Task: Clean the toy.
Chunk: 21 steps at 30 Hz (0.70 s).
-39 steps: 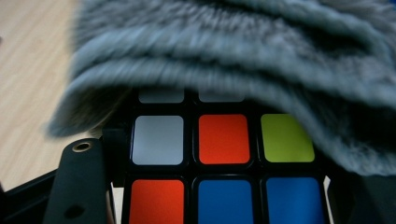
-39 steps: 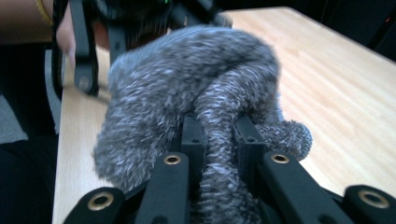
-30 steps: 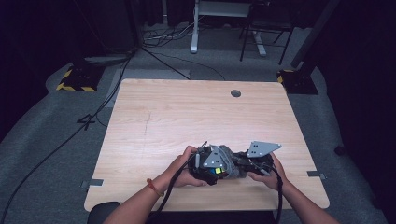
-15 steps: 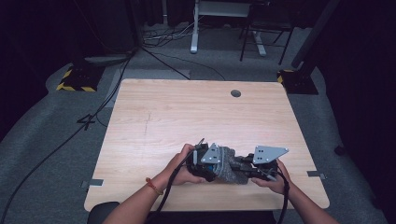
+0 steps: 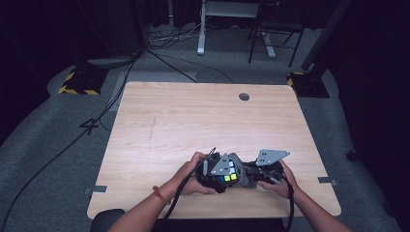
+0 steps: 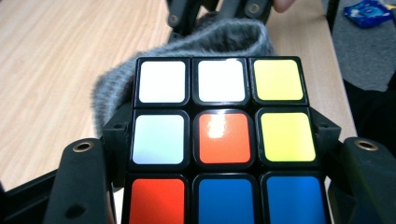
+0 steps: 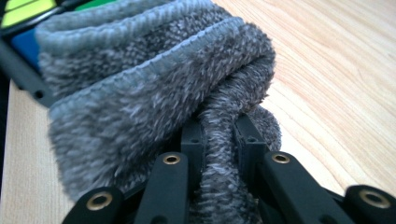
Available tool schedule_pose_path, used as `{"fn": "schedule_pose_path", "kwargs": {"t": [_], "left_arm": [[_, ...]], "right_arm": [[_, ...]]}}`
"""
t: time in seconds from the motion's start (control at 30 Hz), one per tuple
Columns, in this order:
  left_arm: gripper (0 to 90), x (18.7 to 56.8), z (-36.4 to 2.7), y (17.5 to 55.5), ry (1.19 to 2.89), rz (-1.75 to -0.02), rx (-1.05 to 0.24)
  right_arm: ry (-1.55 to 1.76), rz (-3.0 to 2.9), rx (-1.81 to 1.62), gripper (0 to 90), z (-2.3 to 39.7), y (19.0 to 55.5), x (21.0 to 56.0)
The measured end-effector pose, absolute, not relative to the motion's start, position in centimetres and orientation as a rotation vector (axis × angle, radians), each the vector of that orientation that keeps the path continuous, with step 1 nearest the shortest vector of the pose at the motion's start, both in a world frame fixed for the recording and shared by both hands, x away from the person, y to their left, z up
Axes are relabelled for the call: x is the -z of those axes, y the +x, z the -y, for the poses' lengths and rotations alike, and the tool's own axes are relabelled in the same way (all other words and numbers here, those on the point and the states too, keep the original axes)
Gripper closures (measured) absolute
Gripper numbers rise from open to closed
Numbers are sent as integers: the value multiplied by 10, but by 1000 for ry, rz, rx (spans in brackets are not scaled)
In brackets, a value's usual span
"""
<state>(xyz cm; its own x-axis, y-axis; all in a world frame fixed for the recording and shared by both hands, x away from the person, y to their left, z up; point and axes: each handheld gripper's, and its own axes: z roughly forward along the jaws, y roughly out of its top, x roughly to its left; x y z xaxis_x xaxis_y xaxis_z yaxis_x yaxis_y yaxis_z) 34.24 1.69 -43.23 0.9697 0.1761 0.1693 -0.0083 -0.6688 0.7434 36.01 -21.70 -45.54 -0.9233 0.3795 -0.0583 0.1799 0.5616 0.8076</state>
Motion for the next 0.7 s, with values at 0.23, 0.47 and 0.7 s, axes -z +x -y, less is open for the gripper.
{"fn": "schedule_pose_path", "kwargs": {"t": [0.23, 0.47, 0.7], "left_arm": [[335, 435, -17, 344, 2313, -119, -300], [334, 436, -16, 346, 2323, -153, -312], [336, 444, -13, 349, 2371, -148, -324]], "right_arm": [[369, -2504, -1453, 781, 217, 346, 436], [338, -2446, -1490, 781, 213, 341, 427], [323, -2460, -1466, 783, 206, 340, 428]]}}
